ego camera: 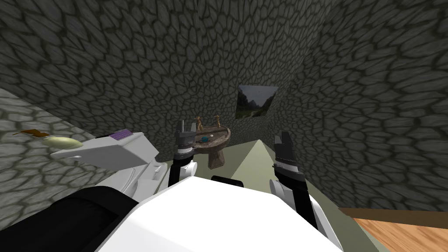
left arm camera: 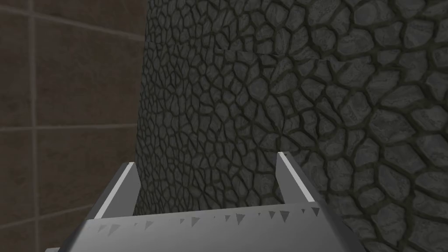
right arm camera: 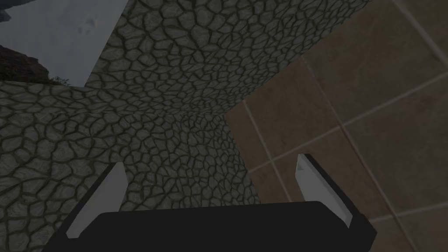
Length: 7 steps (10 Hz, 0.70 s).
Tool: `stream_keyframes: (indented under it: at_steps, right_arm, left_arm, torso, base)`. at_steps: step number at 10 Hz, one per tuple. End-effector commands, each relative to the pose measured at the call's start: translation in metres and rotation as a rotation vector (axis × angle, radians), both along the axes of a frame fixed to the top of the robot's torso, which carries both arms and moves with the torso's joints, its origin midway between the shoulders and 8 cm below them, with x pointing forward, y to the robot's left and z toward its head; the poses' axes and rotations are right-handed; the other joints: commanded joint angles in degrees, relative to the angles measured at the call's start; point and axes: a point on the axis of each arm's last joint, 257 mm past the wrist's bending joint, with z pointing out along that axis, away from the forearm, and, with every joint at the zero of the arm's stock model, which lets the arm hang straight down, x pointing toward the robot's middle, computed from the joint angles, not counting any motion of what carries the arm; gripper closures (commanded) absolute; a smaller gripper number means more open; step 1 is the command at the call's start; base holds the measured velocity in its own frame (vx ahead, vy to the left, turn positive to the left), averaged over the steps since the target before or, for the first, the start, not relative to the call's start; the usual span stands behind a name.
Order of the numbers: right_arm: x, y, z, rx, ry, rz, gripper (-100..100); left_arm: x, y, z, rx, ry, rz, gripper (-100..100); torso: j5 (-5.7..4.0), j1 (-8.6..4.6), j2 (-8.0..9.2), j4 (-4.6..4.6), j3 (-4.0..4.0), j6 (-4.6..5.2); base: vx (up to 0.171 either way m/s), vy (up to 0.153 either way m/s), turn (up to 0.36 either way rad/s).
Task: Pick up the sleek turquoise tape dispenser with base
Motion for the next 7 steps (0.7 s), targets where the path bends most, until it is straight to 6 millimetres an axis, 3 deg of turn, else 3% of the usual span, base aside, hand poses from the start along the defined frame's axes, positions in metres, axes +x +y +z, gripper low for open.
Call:
stream_keyframes:
  at_steps: [1, 7]
  right_arm:
    - [0.000, 0.000, 0.000, 0.000, 0.000, 0.000, 0]
    - [0.000, 0.000, 0.000, 0.000, 0.000, 0.000, 0]
  left_arm:
    - [0.005, -0.001, -0.003, 0.017, 0.018, -0.013, -100]
    - [0.054, 0.011, -0.032, 0.085, 0.176, -0.060, -100]
  torso:
    - [0.00, 0.00, 0.00, 0.00, 0.00, 0.00]
    - [-0.07, -0.32, 0.26, 0.06, 0.15, 0.02]
  base:
    - [-0.019, -0.019, -0.044]
    - [-0.061, -0.075, -0.095]
